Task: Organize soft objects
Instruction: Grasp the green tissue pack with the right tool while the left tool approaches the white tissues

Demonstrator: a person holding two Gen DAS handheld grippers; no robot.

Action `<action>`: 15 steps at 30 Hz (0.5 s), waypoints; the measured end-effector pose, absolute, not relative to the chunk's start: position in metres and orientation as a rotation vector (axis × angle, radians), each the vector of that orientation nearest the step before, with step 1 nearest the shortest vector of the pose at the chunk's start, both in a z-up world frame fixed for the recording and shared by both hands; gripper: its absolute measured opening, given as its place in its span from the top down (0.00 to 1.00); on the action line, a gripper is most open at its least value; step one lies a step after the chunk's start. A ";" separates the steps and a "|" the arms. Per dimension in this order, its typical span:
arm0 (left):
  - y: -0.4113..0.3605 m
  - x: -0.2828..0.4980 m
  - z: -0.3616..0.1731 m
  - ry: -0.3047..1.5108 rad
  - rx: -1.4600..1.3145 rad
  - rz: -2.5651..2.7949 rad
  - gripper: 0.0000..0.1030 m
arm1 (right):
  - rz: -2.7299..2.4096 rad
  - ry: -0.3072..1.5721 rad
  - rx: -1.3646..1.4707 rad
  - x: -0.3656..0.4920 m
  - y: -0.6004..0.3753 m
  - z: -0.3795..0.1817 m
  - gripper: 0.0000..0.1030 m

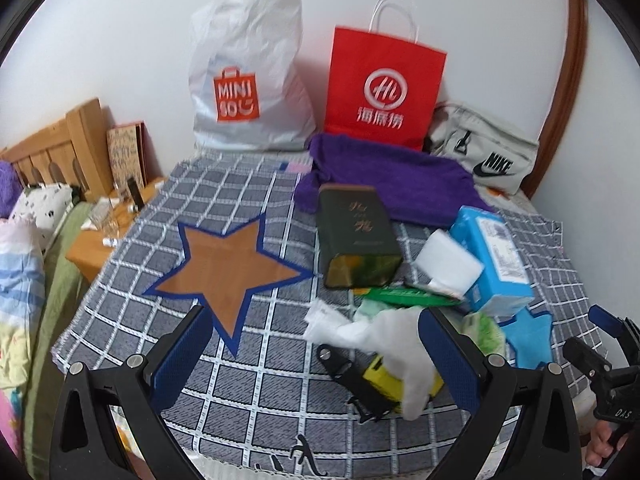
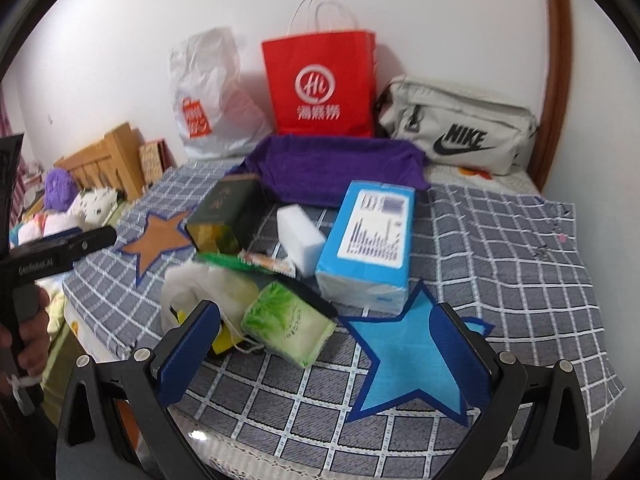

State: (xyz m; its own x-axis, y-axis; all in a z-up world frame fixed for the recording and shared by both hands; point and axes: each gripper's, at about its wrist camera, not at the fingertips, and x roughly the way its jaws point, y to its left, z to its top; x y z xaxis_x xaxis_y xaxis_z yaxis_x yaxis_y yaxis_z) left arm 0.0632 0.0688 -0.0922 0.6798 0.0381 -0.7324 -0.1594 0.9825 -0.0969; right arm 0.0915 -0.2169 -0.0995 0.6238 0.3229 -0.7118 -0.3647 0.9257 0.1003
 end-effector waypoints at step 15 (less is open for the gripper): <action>0.104 0.081 -0.147 0.939 -0.210 0.150 0.00 | 0.576 0.878 -0.161 0.125 -0.187 -0.157 0.00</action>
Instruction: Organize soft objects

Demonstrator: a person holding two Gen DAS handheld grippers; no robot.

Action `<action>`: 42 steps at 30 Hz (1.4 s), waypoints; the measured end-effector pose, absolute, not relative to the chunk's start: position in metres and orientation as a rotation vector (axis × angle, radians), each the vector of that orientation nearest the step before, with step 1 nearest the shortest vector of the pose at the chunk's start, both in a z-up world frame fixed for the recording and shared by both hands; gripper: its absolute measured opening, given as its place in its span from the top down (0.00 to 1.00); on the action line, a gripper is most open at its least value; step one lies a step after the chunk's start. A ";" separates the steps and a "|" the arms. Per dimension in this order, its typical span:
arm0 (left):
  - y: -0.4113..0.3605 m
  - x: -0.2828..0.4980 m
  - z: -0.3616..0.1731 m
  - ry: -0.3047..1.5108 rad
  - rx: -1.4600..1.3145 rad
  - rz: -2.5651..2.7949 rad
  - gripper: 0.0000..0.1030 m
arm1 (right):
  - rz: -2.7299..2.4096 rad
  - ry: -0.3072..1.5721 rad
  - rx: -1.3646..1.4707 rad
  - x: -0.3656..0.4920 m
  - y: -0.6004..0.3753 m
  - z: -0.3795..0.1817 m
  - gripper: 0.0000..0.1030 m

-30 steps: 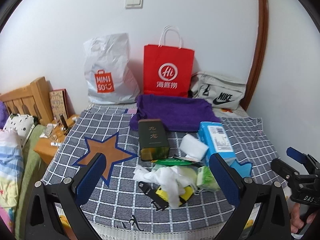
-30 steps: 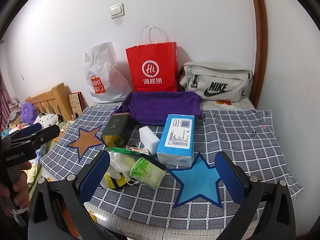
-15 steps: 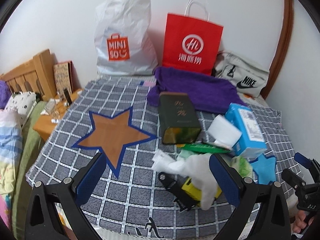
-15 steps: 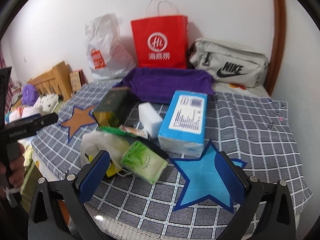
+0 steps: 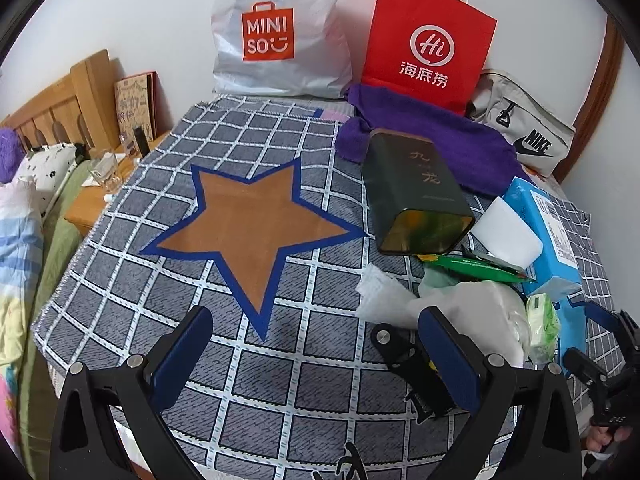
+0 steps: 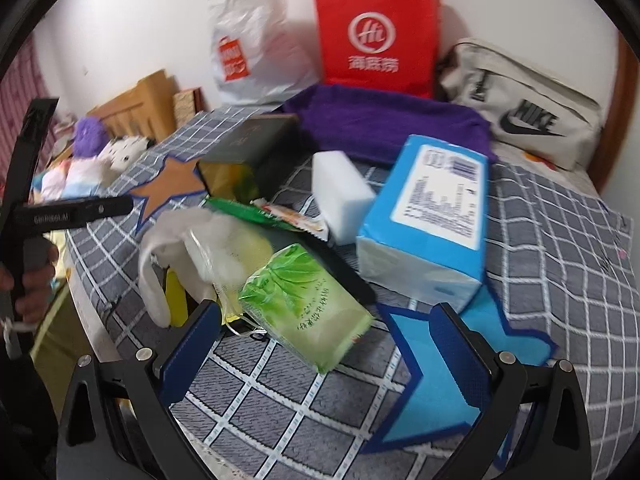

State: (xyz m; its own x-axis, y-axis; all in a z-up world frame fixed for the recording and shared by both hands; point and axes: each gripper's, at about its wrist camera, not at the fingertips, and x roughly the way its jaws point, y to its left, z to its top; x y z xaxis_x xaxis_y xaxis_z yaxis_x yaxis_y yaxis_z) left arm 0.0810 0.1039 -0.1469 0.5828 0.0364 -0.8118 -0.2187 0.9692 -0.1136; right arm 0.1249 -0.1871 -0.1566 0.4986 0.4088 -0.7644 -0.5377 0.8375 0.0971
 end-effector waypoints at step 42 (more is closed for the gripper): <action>0.061 0.083 -0.190 1.130 -0.016 0.141 0.46 | 0.599 0.798 -0.021 0.123 -0.232 -0.158 0.25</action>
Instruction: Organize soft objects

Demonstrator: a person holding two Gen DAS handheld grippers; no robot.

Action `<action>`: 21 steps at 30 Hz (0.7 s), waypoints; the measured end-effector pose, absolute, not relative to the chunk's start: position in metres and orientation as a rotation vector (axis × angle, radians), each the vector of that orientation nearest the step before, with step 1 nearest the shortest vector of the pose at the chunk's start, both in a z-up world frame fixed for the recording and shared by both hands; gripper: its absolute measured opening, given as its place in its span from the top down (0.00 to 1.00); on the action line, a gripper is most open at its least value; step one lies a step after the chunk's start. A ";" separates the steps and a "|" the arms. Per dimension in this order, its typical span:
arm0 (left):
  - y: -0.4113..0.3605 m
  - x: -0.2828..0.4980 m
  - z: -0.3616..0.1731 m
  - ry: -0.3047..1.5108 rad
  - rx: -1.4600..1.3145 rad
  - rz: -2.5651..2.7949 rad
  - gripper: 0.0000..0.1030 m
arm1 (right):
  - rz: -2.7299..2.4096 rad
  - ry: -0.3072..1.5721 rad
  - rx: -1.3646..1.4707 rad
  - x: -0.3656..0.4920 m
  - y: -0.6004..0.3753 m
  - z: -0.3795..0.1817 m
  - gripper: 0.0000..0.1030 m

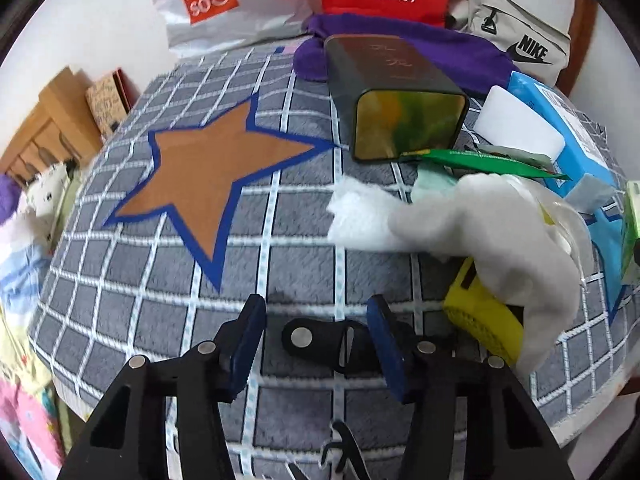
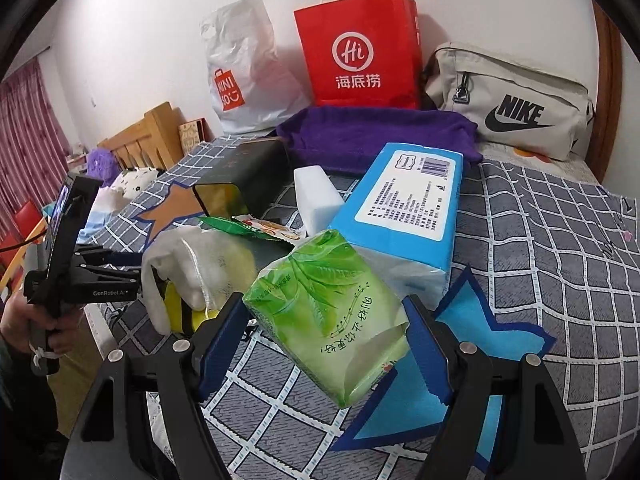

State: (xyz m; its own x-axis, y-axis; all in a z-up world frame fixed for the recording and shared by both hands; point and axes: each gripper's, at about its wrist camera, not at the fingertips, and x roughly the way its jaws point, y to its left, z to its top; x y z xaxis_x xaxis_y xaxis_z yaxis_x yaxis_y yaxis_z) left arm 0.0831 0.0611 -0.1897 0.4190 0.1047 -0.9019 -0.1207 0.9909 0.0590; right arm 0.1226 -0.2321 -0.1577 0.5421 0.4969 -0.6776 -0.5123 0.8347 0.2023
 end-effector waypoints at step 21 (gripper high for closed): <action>0.061 0.060 -0.194 1.133 -0.252 -0.007 0.33 | 0.590 0.795 0.009 0.114 -0.246 -0.155 0.25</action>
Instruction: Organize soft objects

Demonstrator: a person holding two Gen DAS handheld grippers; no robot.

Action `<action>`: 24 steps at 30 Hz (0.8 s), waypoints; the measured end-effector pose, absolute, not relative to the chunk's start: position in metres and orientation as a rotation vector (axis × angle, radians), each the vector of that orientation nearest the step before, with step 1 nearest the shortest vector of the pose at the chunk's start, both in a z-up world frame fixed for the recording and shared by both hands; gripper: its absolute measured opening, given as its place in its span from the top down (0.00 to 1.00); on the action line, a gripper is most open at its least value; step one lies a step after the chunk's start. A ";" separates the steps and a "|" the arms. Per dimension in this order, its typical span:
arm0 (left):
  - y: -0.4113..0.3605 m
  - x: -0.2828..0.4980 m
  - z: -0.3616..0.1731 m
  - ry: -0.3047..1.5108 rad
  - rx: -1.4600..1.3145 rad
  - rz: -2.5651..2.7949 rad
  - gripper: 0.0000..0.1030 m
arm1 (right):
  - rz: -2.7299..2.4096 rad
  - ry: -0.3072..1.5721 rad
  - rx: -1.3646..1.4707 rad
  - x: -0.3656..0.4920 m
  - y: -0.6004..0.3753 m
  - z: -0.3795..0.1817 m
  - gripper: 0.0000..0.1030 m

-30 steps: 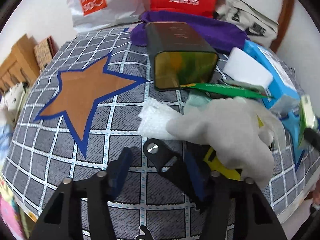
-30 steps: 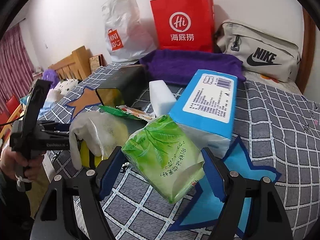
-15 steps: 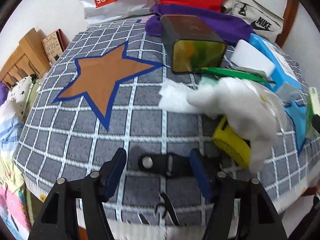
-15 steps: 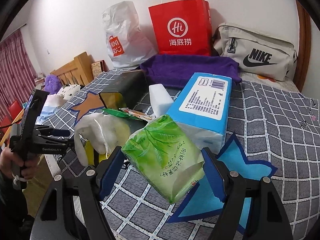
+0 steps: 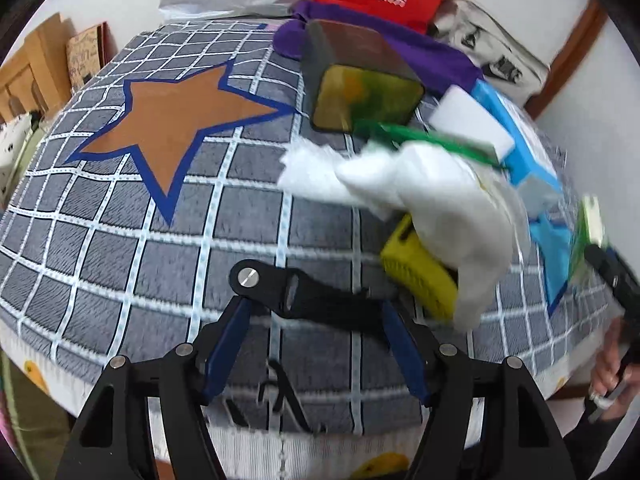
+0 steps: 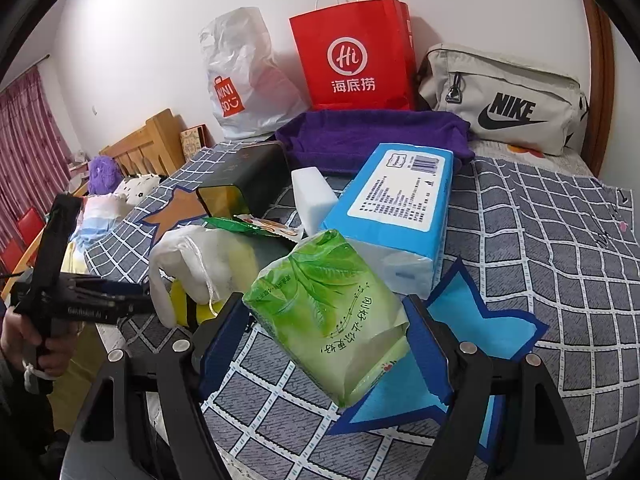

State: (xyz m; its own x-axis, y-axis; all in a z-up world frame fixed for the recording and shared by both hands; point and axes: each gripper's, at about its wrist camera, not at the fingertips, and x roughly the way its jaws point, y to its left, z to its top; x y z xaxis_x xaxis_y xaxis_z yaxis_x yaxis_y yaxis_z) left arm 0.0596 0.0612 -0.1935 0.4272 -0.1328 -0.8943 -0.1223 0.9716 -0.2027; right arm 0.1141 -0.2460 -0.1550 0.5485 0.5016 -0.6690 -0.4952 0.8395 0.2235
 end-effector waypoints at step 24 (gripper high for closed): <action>0.056 0.058 -0.202 1.148 -0.054 0.115 0.25 | 0.571 0.811 0.019 0.119 -0.250 -0.158 0.25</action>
